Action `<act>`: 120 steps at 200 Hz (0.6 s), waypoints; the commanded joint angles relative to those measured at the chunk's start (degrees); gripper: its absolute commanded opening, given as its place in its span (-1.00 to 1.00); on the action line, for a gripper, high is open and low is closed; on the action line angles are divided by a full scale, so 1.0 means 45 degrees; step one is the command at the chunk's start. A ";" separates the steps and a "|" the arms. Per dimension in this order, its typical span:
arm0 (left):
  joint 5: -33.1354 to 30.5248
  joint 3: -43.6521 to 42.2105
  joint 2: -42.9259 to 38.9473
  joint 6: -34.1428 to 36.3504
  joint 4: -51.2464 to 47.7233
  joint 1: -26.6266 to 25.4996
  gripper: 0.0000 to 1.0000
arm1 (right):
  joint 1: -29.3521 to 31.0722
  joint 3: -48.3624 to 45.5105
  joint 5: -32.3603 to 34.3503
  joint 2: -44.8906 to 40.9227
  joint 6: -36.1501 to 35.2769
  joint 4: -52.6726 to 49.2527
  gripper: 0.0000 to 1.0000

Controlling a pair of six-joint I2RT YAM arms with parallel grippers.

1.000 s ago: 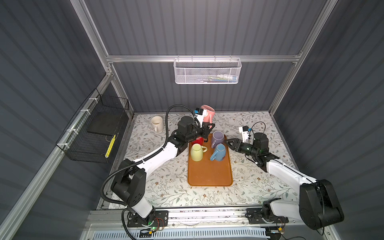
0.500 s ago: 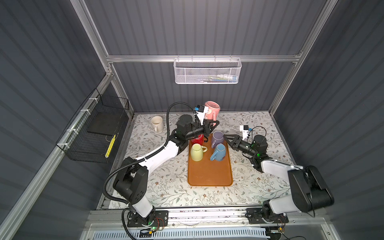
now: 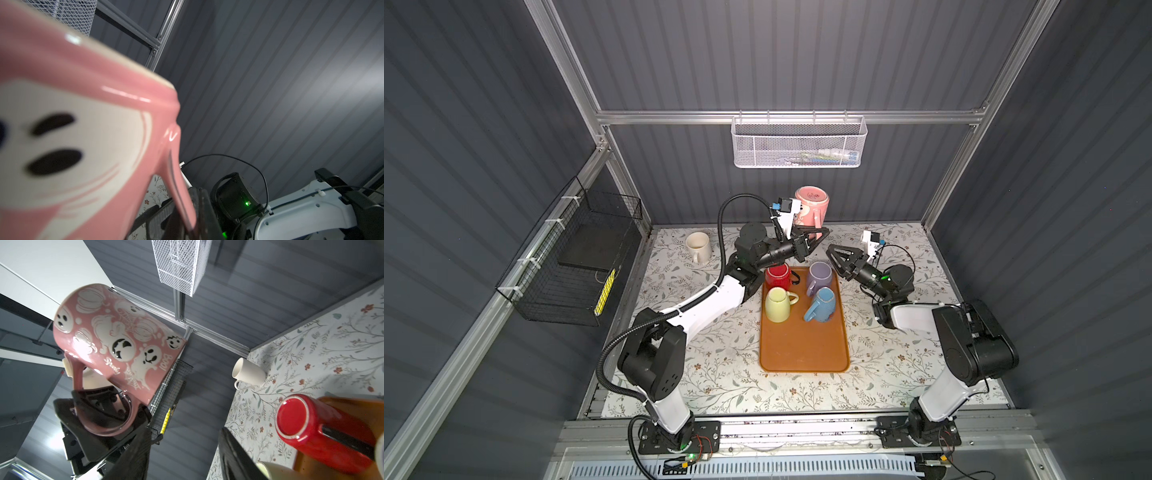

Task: Turn the mug right side up
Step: 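Raise the pink mug higher with the left gripper while the right gripper approaches it, then grasp the pink mug's rim with the right gripper beside the left gripper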

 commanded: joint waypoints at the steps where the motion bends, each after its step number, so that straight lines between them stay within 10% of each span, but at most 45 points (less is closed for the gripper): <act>1: 0.0338 0.0858 -0.0190 0.0003 0.2014 0.0082 -1.00 | -0.0030 0.0495 0.0125 0.0497 0.0600 0.0573 0.08; 120: 0.0433 0.0838 0.0000 -0.0644 0.3011 0.0082 -1.00 | 0.0280 0.2913 0.0126 0.1624 0.2281 0.0588 0.08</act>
